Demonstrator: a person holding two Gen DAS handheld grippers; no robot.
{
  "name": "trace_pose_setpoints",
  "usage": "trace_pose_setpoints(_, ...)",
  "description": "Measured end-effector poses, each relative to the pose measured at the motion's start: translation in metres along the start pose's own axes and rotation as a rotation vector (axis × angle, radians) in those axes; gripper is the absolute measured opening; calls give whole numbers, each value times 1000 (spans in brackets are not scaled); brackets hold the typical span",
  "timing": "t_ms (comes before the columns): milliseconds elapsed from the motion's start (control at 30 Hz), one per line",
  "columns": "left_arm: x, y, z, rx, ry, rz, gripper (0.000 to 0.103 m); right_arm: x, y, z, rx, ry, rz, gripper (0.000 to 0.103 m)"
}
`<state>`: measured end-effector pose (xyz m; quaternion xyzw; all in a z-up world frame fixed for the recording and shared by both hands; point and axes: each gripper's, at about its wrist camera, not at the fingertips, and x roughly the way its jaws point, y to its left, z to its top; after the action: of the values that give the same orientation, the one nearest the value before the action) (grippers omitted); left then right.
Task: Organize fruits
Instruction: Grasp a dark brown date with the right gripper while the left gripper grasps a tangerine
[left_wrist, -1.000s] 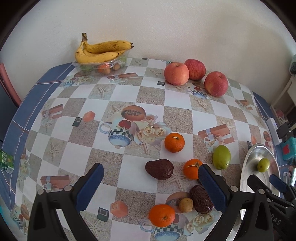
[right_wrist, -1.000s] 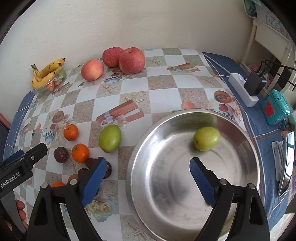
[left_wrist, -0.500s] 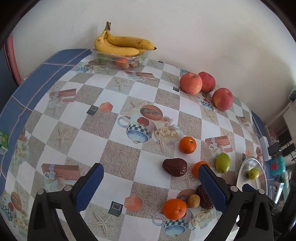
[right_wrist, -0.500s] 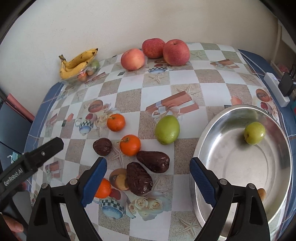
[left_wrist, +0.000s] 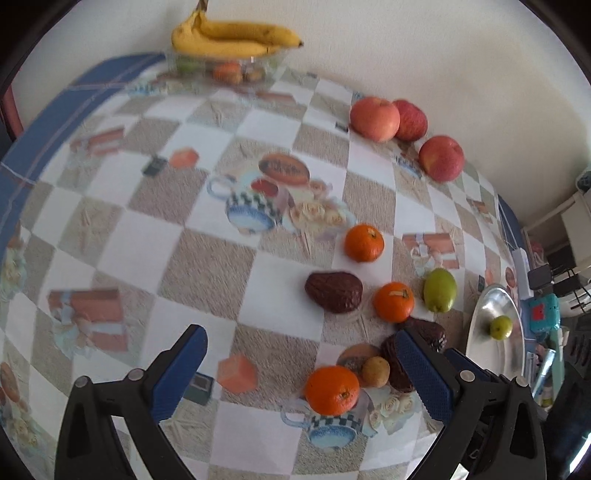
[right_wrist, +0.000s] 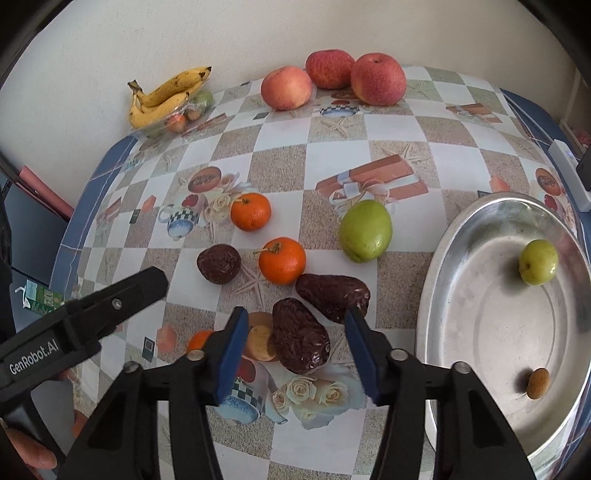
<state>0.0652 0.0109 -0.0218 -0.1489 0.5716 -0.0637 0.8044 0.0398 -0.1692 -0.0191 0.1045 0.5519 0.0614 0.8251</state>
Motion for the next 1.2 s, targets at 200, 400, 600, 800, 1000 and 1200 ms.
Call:
trace_pose_setpoints(200,23,-2,-12,-35,120,-39,101,18,-2,-6,-1,70,-3,48)
trace_pose_setpoints(400,35,5,-19,-123,188,-90,91,23,-4,-9,-1,87,-1,42)
trace_pose_setpoints(600,32,2,-21,-107,184,-69,86,23,-9,-8,23,89,18,42)
trace_pose_setpoints(800,32,-1,-21,-95,185,-70,77,22,-12,-7,26,92,15,42)
trace_pose_setpoints(1000,35,-1,-24,-123,204,-105,48,21,-14,-7,25,92,-1,42)
trace_pose_setpoints(1200,35,-6,-26,-104,210,-112,42,23,-17,-6,45,94,1,42)
